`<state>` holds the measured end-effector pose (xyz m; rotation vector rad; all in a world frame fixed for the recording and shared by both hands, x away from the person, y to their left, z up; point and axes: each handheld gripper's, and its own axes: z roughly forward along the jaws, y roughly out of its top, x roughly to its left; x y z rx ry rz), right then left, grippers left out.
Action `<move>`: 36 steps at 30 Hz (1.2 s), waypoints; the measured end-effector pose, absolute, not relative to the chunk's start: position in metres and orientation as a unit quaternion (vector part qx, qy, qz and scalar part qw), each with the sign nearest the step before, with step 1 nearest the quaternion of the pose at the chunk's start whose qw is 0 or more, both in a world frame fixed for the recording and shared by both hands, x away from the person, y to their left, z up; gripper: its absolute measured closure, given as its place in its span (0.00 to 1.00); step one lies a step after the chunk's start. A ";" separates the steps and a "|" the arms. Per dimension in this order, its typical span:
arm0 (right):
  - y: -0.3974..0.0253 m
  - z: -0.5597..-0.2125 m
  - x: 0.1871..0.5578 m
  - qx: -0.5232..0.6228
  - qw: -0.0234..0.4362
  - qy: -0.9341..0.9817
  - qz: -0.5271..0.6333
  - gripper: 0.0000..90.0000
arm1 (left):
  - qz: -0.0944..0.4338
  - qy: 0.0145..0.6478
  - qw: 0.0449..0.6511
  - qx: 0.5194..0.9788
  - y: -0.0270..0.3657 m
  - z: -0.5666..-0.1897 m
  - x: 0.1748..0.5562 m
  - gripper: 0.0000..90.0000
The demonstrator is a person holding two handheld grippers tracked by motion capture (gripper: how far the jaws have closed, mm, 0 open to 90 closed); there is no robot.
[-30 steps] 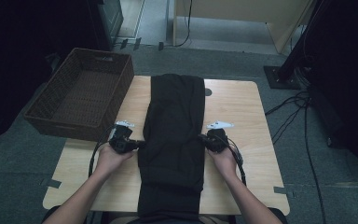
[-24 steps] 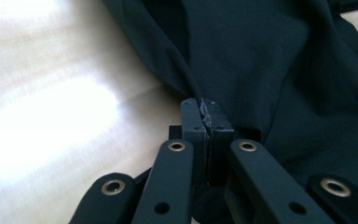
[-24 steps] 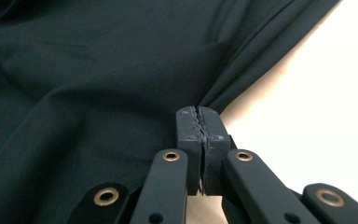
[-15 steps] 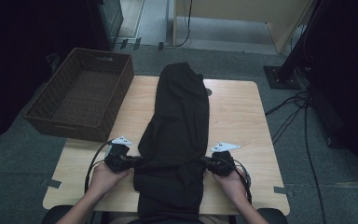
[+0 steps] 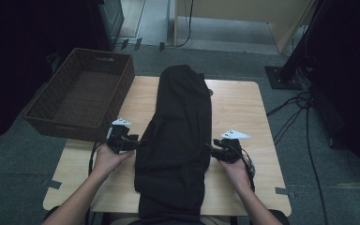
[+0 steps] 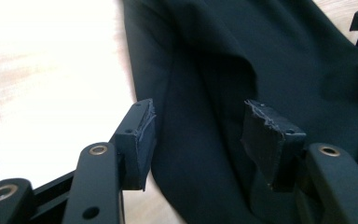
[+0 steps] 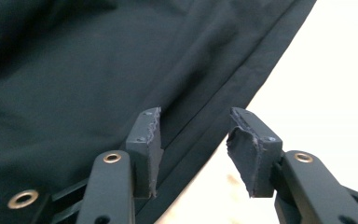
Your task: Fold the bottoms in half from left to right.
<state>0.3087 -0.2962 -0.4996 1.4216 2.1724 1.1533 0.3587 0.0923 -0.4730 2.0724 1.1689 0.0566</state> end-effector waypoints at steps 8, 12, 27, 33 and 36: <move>-0.296 -0.507 0.342 0.513 0.163 0.746 0.393 0.50 | 0.026 0.452 0.369 0.812 0.074 -0.477 0.392 0.48; -0.299 -0.509 0.354 0.524 0.155 0.741 0.391 0.48 | 0.025 0.449 0.369 0.813 0.066 -0.478 0.405 0.47; -0.287 -0.518 0.406 0.537 0.185 0.734 0.374 0.48 | 0.035 0.456 0.354 0.816 0.041 -0.495 0.444 0.45; -0.280 -0.521 0.407 0.528 0.206 0.736 0.369 0.49 | 0.040 0.456 0.351 0.817 0.042 -0.500 0.449 0.48; -0.277 -0.522 0.406 0.516 0.221 0.744 0.362 0.54 | 0.044 0.452 0.355 0.817 0.042 -0.502 0.450 0.50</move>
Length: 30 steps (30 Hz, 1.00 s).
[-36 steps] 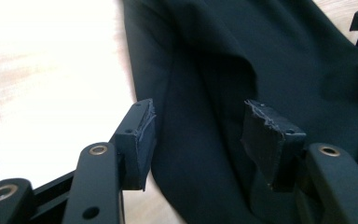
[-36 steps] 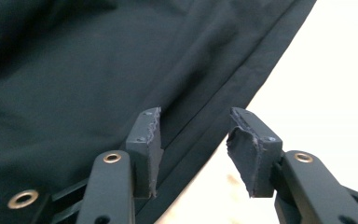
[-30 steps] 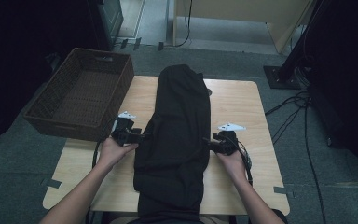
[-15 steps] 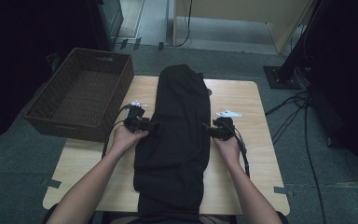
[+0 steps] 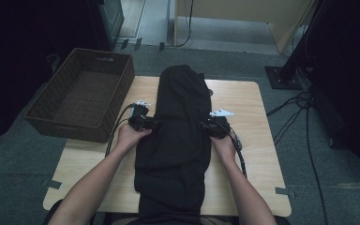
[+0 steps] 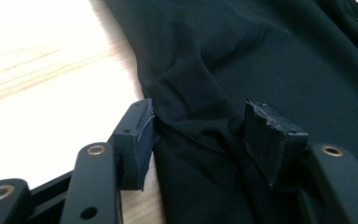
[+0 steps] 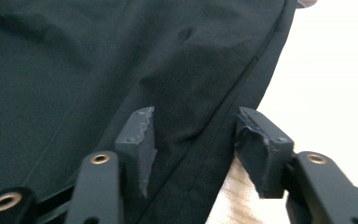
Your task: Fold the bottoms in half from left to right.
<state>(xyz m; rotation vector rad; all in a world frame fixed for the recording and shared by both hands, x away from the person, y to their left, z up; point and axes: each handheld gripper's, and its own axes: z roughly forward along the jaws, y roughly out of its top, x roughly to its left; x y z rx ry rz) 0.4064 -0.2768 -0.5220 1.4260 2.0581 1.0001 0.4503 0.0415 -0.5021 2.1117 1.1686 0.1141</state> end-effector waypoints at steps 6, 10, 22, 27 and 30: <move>-0.277 -0.522 0.406 0.516 0.221 0.743 0.364 0.63 | 0.054 0.434 0.355 0.826 0.037 -0.504 0.447 0.68; -0.281 -0.522 0.400 0.509 0.218 0.747 0.367 0.78 | 0.044 0.428 0.351 0.832 0.038 -0.505 0.442 0.90; -0.294 -0.520 0.388 0.493 0.179 0.762 0.381 0.96 | -0.001 0.442 0.382 0.811 0.058 -0.502 0.418 0.95; -0.299 -0.516 0.374 0.479 0.159 0.777 0.375 0.96 | -0.004 0.432 0.373 0.821 0.064 -0.496 0.398 0.95; -0.299 -0.510 0.360 0.470 0.153 0.782 0.379 0.96 | 0.000 0.428 0.376 0.822 0.070 -0.492 0.382 0.94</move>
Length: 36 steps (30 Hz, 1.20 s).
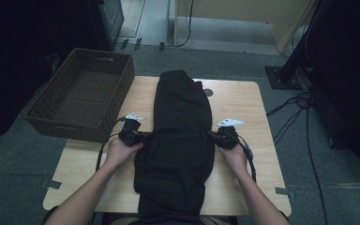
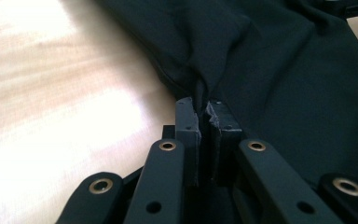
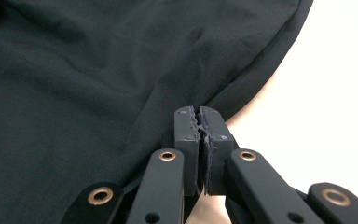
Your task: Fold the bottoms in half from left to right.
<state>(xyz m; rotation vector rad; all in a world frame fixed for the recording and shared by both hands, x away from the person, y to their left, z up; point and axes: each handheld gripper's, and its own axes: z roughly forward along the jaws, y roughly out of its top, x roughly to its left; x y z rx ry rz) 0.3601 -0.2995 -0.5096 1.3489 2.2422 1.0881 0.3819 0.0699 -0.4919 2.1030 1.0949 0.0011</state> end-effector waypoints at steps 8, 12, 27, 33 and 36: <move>-0.293 -0.510 0.322 0.465 0.130 0.788 0.382 0.96 | -0.011 0.437 0.361 0.824 0.081 -0.497 0.346 0.93; -0.290 -0.504 0.303 0.456 0.129 0.793 0.384 0.96 | -0.018 0.441 0.362 0.821 0.083 -0.497 0.331 0.92; -0.307 -0.499 0.319 0.498 0.130 0.741 0.431 0.57 | 0.029 0.445 0.369 0.815 0.082 -0.488 0.349 0.53; -0.305 -0.502 0.338 0.503 0.142 0.741 0.423 0.57 | 0.025 0.445 0.375 0.813 0.078 -0.491 0.362 0.49; -0.306 -0.505 0.346 0.508 0.154 0.729 0.433 0.56 | 0.021 0.448 0.371 0.813 0.075 -0.492 0.371 0.47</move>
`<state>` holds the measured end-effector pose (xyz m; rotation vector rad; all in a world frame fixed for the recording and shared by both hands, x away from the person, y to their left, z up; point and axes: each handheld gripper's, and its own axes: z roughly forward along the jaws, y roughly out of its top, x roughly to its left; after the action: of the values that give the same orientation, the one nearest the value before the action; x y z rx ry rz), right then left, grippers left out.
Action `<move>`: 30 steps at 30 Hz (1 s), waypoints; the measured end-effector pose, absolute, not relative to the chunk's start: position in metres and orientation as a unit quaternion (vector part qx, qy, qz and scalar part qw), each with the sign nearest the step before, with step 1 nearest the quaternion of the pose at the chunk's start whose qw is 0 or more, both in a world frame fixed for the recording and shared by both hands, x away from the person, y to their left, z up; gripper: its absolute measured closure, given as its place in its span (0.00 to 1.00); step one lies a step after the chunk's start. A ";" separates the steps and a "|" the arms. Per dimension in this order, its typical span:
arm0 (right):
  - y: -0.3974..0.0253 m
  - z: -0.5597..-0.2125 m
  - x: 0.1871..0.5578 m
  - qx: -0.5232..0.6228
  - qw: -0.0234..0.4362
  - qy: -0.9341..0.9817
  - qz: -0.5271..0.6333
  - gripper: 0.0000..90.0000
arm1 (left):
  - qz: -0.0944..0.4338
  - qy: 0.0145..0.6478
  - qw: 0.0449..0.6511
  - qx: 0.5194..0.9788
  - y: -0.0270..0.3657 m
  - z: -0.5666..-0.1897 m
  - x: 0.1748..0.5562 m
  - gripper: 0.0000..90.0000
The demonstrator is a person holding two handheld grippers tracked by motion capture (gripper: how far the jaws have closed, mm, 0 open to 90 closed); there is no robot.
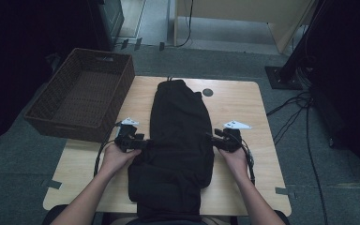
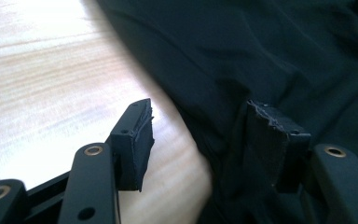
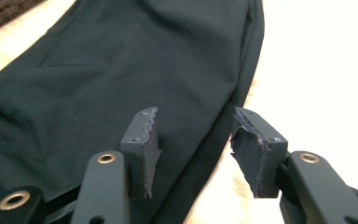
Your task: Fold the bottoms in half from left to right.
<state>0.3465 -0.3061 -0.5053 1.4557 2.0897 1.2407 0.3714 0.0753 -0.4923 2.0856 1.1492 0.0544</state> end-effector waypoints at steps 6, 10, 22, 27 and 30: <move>-0.301 -0.502 0.378 0.514 0.156 0.733 0.418 0.57 | 0.023 0.452 0.368 0.812 0.067 -0.491 0.395 0.47; -0.294 -0.499 0.401 0.510 0.166 0.737 0.412 0.56 | 0.020 0.461 0.380 0.802 0.067 -0.492 0.406 0.47; -0.274 -0.504 0.458 0.537 0.176 0.719 0.405 0.55 | 0.032 0.458 0.365 0.810 0.070 -0.494 0.406 0.49; -0.265 -0.500 0.480 0.538 0.181 0.718 0.404 0.53 | 0.030 0.455 0.364 0.812 0.069 -0.496 0.404 0.48; -0.259 -0.500 0.492 0.543 0.180 0.718 0.397 0.55 | 0.033 0.452 0.366 0.813 0.068 -0.496 0.403 0.48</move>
<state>0.4920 -0.2594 -0.5000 1.5353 2.0288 1.1207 0.4026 0.0678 -0.4958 2.0895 1.1615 0.0858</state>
